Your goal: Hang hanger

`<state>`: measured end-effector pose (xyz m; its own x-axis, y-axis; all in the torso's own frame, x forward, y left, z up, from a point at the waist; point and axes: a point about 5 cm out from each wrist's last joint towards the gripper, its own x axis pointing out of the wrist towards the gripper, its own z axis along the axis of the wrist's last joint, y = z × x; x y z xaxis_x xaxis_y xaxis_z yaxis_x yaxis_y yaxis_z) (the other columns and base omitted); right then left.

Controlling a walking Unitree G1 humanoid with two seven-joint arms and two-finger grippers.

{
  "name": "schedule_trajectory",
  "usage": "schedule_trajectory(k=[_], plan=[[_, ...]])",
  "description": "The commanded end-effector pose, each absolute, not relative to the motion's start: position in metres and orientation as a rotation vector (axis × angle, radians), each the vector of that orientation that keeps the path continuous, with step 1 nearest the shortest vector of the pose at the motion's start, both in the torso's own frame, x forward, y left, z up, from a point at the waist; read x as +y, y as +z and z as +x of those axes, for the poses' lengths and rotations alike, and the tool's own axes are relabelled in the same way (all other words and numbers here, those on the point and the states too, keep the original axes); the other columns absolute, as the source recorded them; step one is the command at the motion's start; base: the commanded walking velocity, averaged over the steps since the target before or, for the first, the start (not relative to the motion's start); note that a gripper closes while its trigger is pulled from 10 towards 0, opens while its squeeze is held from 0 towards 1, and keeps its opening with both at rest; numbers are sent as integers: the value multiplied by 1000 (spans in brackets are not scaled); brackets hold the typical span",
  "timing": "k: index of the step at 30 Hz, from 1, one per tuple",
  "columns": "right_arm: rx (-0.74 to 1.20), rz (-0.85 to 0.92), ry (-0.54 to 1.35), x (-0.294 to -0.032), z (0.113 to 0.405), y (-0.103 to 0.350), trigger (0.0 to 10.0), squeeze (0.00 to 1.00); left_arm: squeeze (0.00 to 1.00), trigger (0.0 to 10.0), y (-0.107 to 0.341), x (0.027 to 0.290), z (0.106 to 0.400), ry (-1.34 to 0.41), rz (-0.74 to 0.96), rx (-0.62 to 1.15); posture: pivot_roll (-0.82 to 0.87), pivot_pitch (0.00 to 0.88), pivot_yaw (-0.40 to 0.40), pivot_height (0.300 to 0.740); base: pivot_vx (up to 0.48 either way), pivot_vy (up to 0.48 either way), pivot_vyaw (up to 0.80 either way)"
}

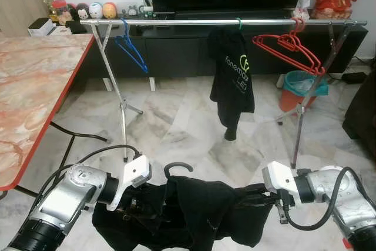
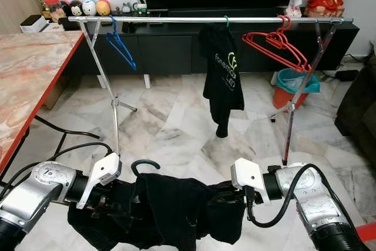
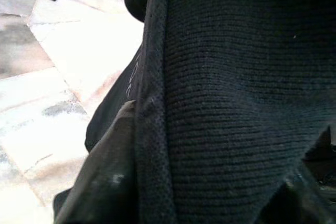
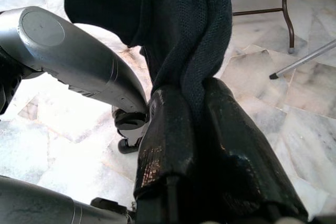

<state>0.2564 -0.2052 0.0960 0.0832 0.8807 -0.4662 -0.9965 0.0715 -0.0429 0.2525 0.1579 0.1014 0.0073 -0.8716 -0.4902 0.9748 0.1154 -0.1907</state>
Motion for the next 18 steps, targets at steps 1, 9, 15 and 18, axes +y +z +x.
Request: schedule_trajectory(k=[1, 9, 15, 18], plan=[[315, -393, 1470, -199, 258, 100, 0, 0, 0, 0, 106, 158, 252, -1480, 226, 557, 75, 0, 34, 740, 0, 0, 0], [313, -399, 1466, -198, 258, 100, 0, 0, 0, 0, 106, 158, 251, -1486, 221, 561, 77, 0, 35, 740, 0, 0, 0], [310, -396, 1468, -197, 258, 99, 0, 0, 0, 0, 107, 158, 251, -1481, 217, 559, 76, 0, 34, 740, 0, 0, 0], [311, -396, 1465, -197, 258, 99, 0, 0, 0, 0, 107, 158, 252, -1481, 215, 557, 76, 0, 34, 740, 0, 0, 0]])
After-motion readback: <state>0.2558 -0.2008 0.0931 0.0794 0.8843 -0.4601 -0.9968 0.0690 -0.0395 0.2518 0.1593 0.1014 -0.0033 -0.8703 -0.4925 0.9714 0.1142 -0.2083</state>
